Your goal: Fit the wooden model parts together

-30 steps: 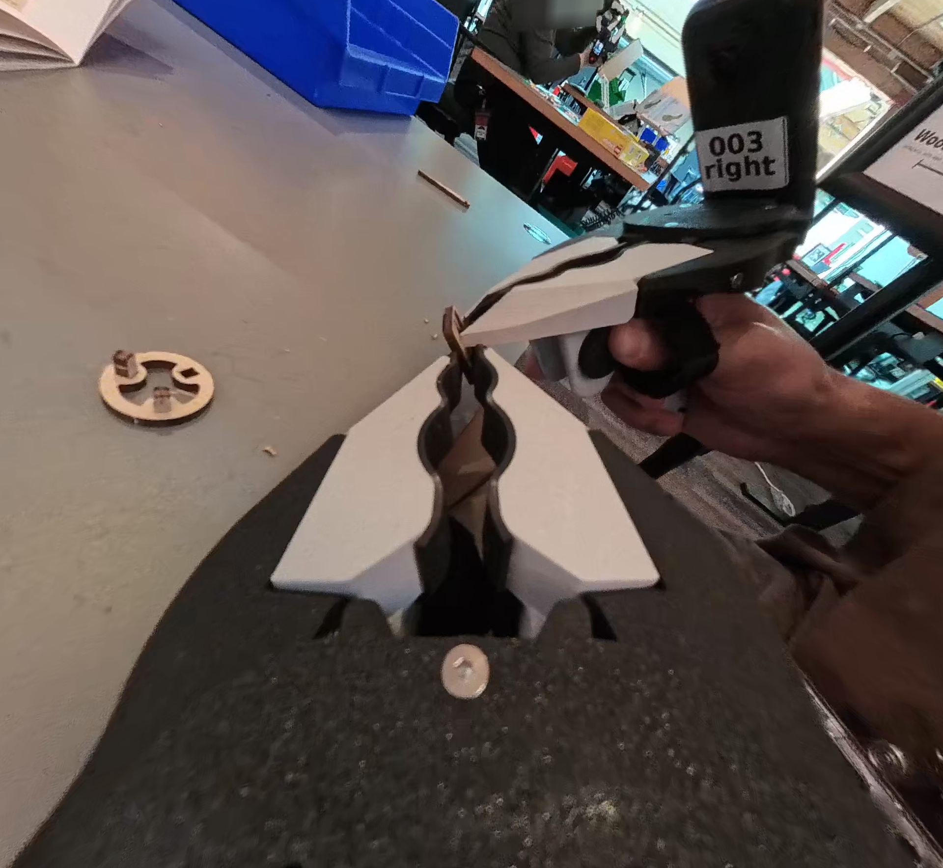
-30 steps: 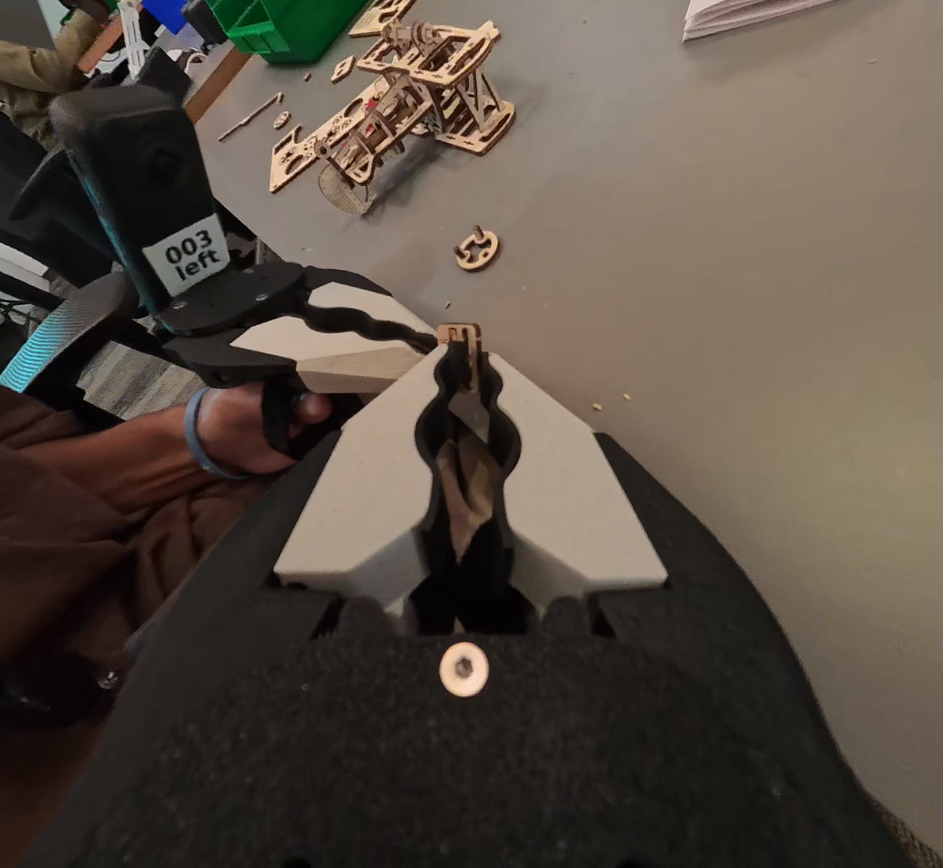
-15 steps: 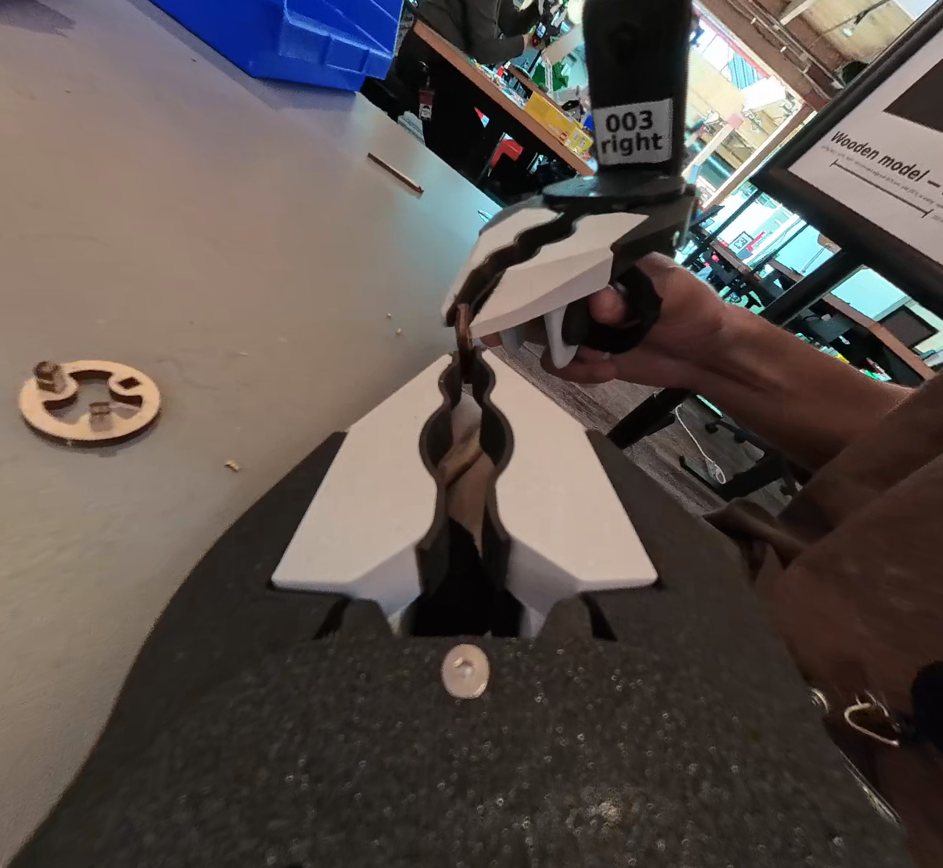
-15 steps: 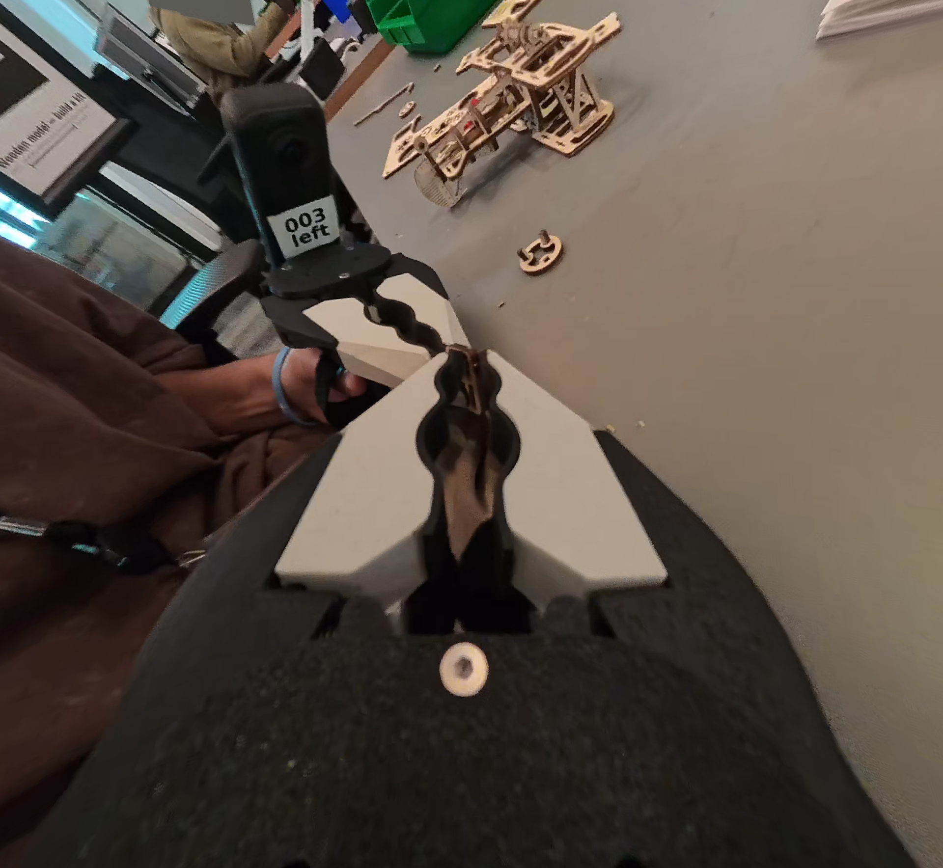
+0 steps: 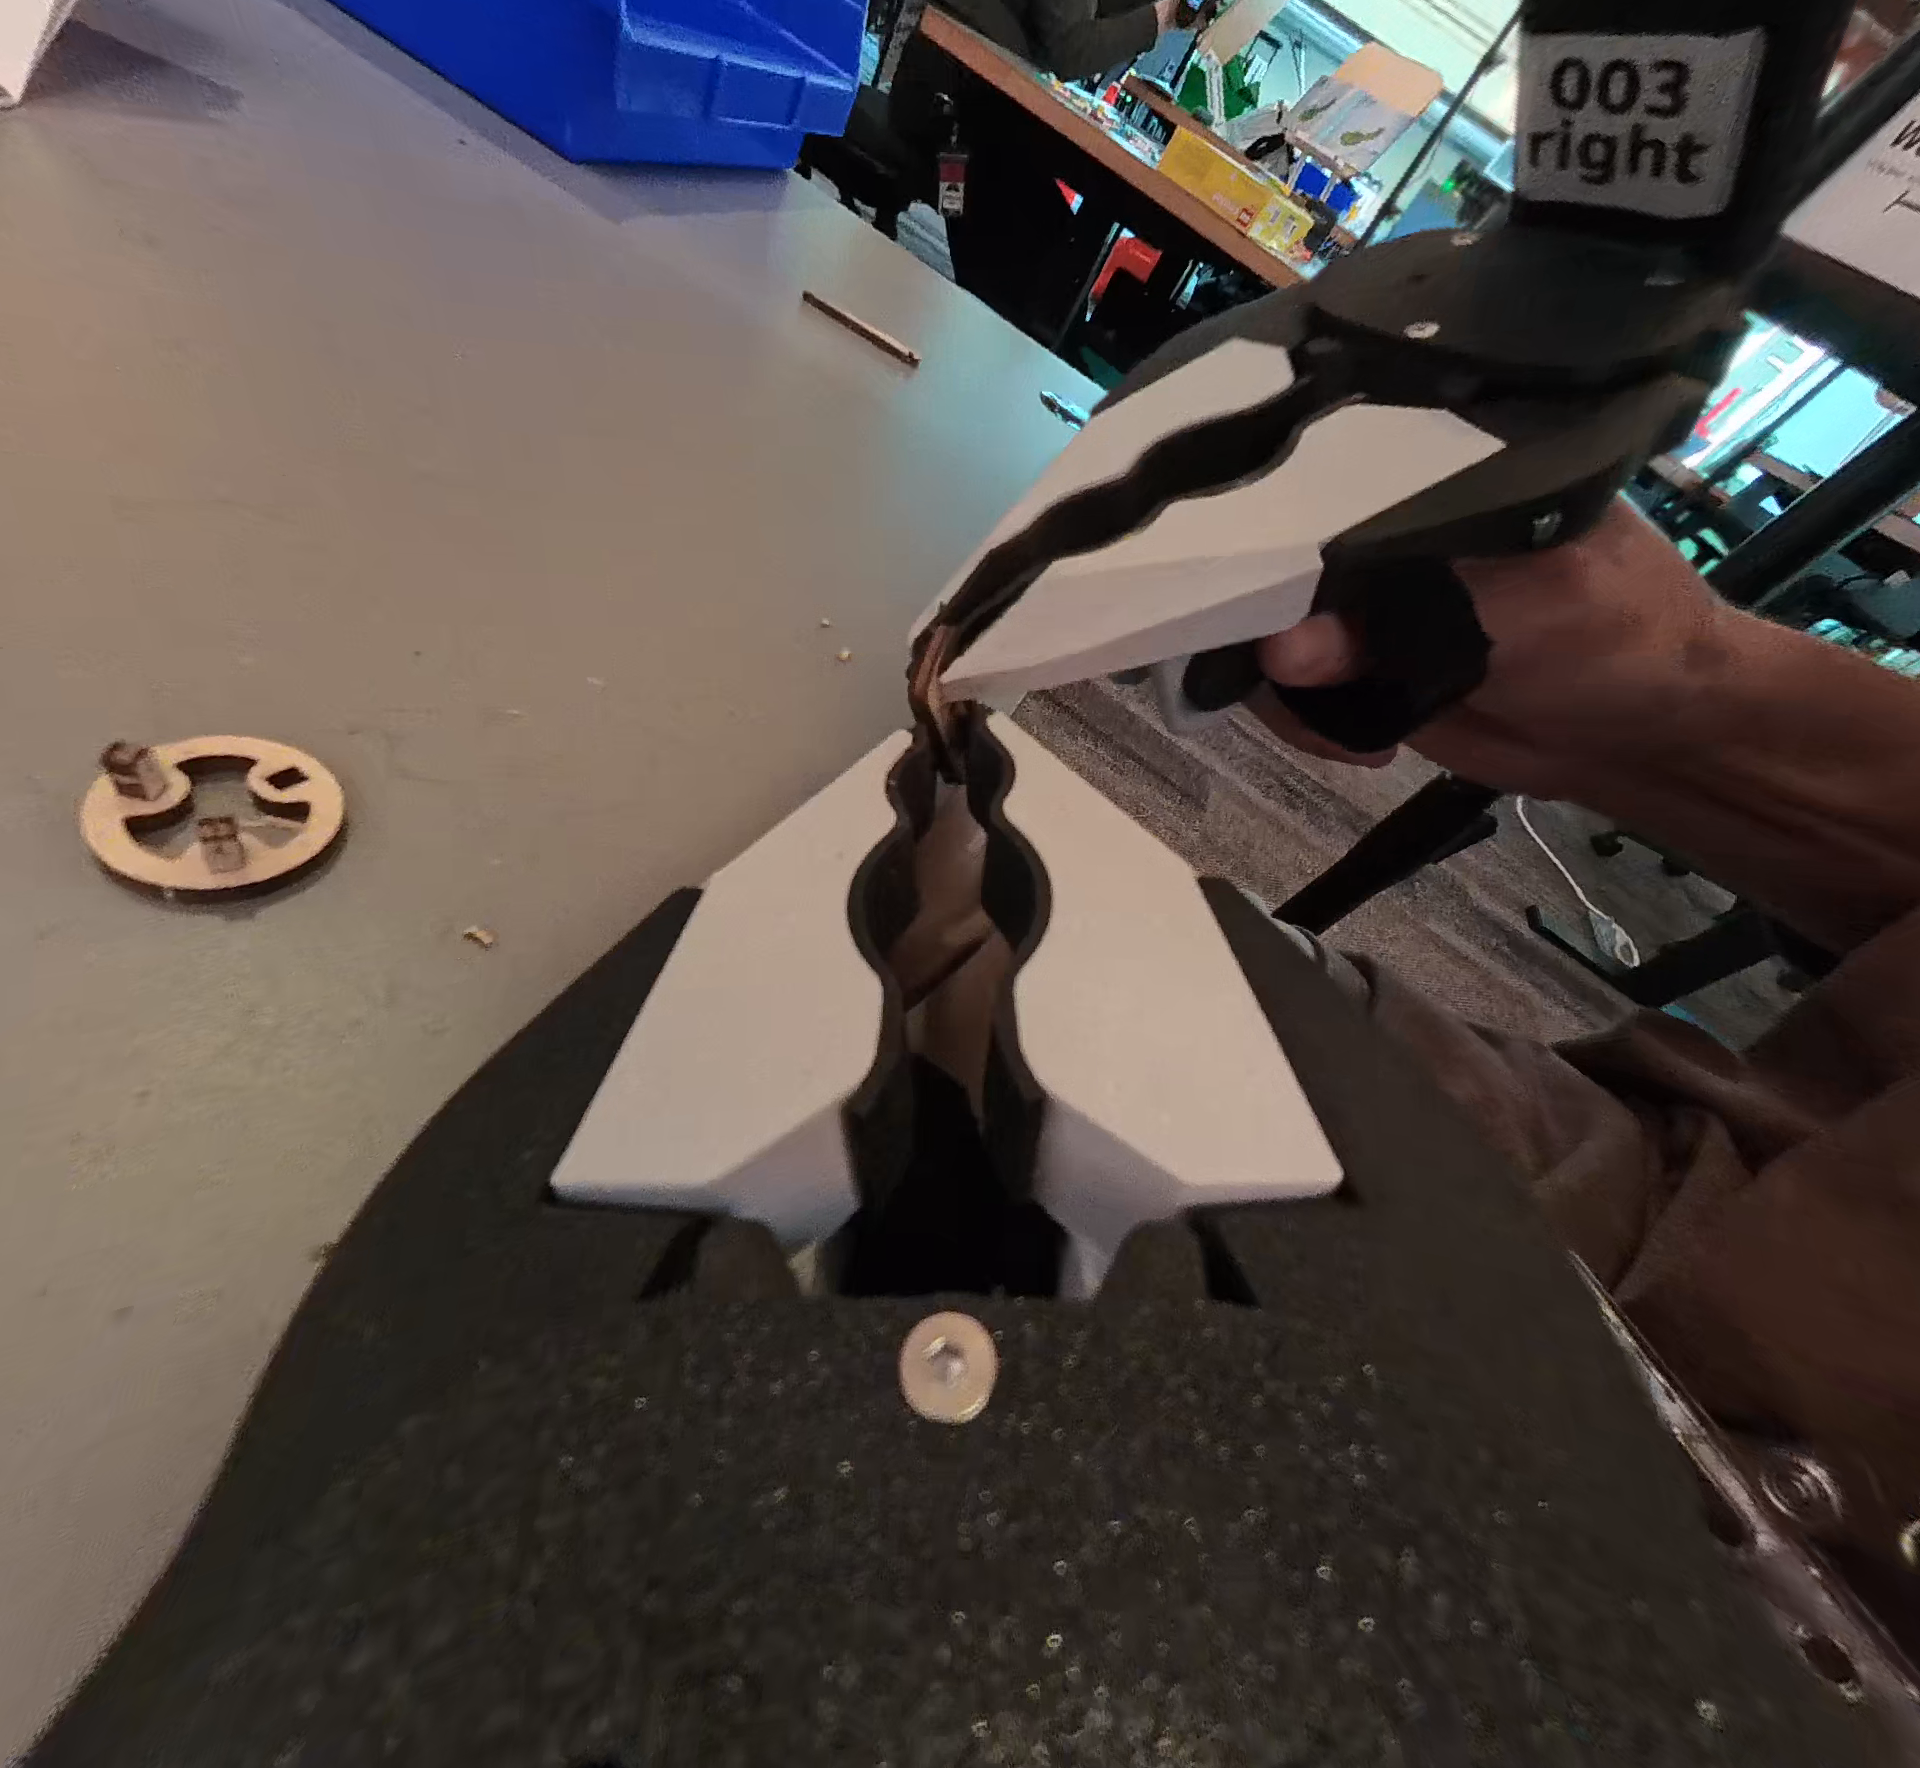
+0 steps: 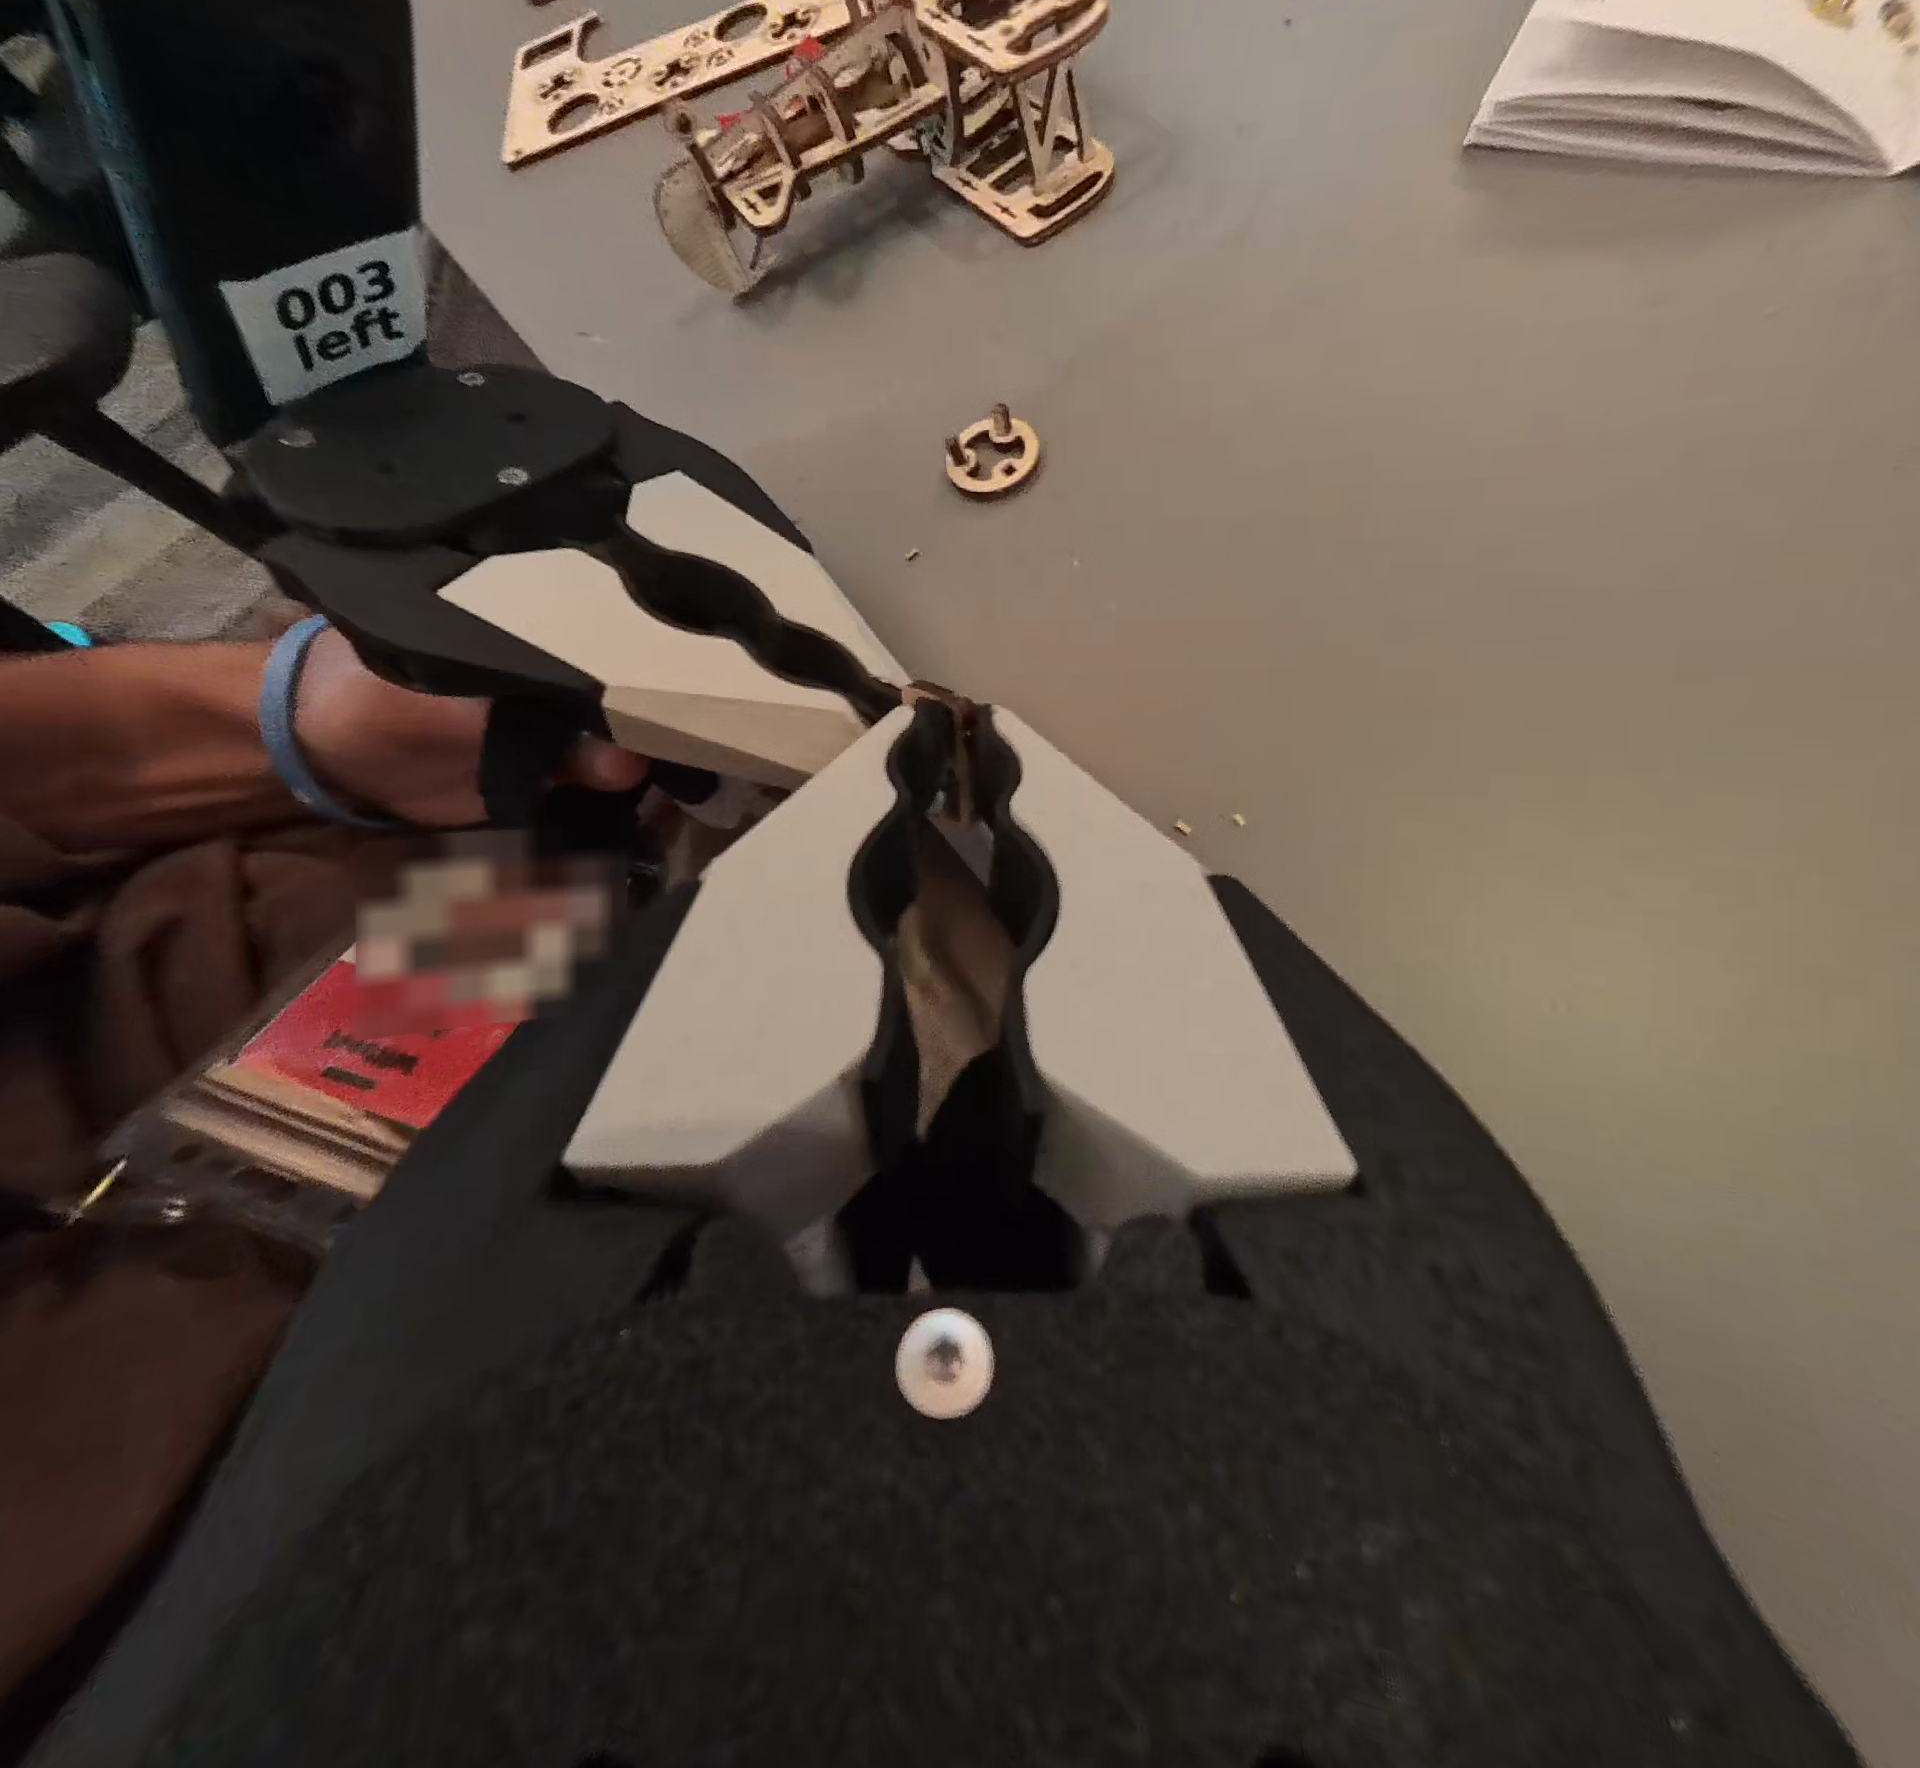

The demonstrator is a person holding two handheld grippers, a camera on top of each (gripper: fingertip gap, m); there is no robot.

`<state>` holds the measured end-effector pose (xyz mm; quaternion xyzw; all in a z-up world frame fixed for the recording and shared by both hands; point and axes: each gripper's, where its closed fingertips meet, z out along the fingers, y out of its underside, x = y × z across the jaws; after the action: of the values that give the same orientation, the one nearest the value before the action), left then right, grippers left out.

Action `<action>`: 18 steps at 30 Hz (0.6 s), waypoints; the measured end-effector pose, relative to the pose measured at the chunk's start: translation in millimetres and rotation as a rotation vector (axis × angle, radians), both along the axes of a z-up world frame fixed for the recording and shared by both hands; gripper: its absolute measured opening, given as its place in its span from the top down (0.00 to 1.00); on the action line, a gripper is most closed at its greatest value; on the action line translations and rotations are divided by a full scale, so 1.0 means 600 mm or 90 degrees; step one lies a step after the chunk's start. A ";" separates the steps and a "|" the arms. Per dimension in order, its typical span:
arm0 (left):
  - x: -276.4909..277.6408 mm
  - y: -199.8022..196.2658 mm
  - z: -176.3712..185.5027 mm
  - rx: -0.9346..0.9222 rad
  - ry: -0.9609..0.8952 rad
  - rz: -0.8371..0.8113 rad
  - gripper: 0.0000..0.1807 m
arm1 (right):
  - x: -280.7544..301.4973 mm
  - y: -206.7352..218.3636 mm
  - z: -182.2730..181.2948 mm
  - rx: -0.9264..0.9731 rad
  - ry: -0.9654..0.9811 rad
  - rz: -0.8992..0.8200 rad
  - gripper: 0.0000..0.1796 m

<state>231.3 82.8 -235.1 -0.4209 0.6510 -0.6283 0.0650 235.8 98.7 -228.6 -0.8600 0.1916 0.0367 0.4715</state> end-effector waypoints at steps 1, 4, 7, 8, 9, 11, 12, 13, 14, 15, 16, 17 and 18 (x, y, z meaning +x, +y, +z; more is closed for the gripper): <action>0.002 0.000 -0.001 0.010 -0.003 0.007 0.99 | 0.001 0.000 0.000 0.005 -0.003 -0.009 0.97; 0.001 0.000 0.002 -0.001 -0.004 0.007 0.98 | 0.003 -0.001 0.005 0.024 0.040 -0.023 0.97; 0.002 0.002 0.034 -0.005 -0.058 0.016 0.99 | 0.001 -0.001 0.044 0.118 0.076 -0.003 0.96; 0.002 0.005 0.038 0.030 -0.081 0.035 0.99 | 0.005 -0.004 0.052 0.128 0.053 -0.001 0.95; 0.006 0.015 0.042 0.076 -0.118 0.074 0.99 | 0.014 -0.006 0.065 0.149 0.010 -0.013 0.90; 0.008 0.021 0.042 0.184 -0.185 0.114 0.99 | 0.029 -0.015 0.076 0.163 -0.083 -0.035 0.84; 0.011 0.025 0.042 0.243 -0.222 0.140 0.99 | 0.028 -0.016 0.074 0.161 -0.126 -0.032 0.80; 0.008 0.021 0.044 0.296 -0.264 0.147 0.99 | 0.023 -0.013 0.071 0.163 -0.160 -0.028 0.77; 0.007 0.018 0.041 0.346 -0.293 0.149 0.99 | 0.015 -0.010 0.072 0.171 -0.180 -0.021 0.78; 0.006 0.016 0.038 0.384 -0.315 0.151 0.99 | 0.005 -0.006 0.077 0.186 -0.187 -0.011 0.82; 0.003 0.013 0.037 0.408 -0.335 0.149 0.99 | -0.006 -0.004 0.083 0.200 -0.181 0.010 0.85; 0.002 0.012 0.036 0.425 -0.346 0.146 0.99 | -0.018 -0.003 0.089 0.211 -0.160 0.043 0.85; 0.002 0.015 0.039 0.443 -0.358 0.156 0.99 | -0.025 -0.006 0.088 0.209 -0.130 0.066 0.85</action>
<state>232.7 91.7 -211.7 -0.2609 0.7257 -0.4503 0.4500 220.7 95.4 -175.6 -0.7798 0.0895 0.0043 0.6196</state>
